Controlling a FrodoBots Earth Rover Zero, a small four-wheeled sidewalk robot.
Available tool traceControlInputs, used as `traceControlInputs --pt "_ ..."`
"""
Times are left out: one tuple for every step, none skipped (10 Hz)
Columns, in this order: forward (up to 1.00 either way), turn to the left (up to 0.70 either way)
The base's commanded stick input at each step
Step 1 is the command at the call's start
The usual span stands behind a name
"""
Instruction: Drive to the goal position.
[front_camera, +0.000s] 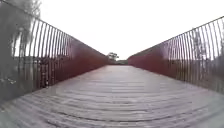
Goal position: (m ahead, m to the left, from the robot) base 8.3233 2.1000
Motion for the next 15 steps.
traceControlInputs --pt "1.00 0.00" --pt "1.00 0.00" --pt "1.00 0.00" --pt "1.00 0.00" --pt "1.00 0.00" --pt "1.00 0.00" --pt "1.00 0.00" --pt "1.00 0.00" --pt "1.00 0.00" --pt "1.00 0.00" --pt "1.00 0.00" --pt "1.00 0.00" --pt "1.00 0.00" --pt "1.00 0.00" --pt "1.00 0.00"
